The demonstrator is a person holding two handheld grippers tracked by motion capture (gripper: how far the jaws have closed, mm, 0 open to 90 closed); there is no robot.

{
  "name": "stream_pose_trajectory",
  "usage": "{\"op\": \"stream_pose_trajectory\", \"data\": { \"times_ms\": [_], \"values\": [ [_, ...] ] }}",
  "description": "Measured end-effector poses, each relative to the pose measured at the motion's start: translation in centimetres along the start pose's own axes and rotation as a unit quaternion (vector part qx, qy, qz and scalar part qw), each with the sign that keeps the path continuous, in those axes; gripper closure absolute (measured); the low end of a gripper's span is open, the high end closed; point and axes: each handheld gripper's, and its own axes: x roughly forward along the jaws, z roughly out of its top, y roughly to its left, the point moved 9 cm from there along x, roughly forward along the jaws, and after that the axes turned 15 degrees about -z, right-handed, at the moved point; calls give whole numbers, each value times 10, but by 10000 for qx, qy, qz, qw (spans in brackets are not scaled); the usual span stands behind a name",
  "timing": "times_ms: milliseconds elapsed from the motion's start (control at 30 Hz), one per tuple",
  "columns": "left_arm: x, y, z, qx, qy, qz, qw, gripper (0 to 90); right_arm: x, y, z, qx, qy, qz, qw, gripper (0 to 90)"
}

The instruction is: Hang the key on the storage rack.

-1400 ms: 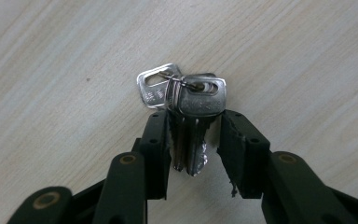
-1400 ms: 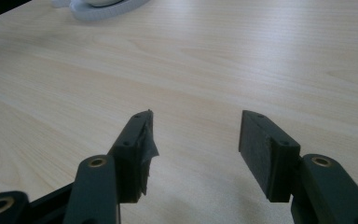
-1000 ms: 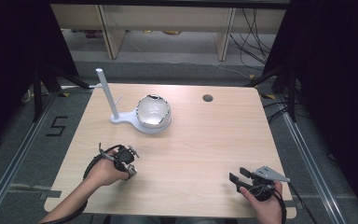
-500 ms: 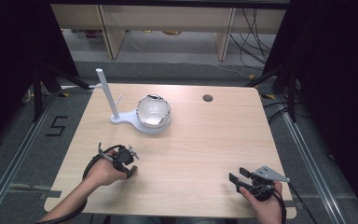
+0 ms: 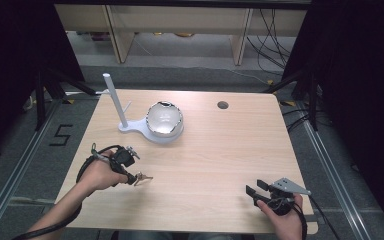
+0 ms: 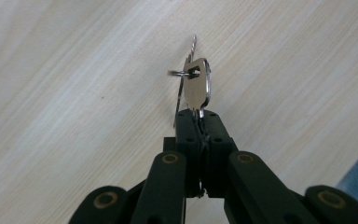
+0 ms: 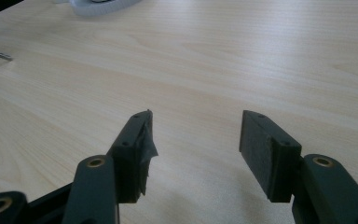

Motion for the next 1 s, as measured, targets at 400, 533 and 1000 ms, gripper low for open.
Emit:
{"op": "stream_pose_trajectory", "data": {
  "times_ms": [400, 533, 1000],
  "values": [
    [-84, 26, 23, -561, -205, 687, 9958, 872, 0, -4, 5, -151, -217, -62, 9996, 464],
    [-94, 35, 22, -889, -368, 741, 9926, 871, 0, -5, 6, -75, -240, -76, 9997, 469],
    [-109, 71, 9, -1496, -1099, 1117, 9763, 872, 2, -7, 8, -16, -284, -80, 9996, 469]
  ]
}}
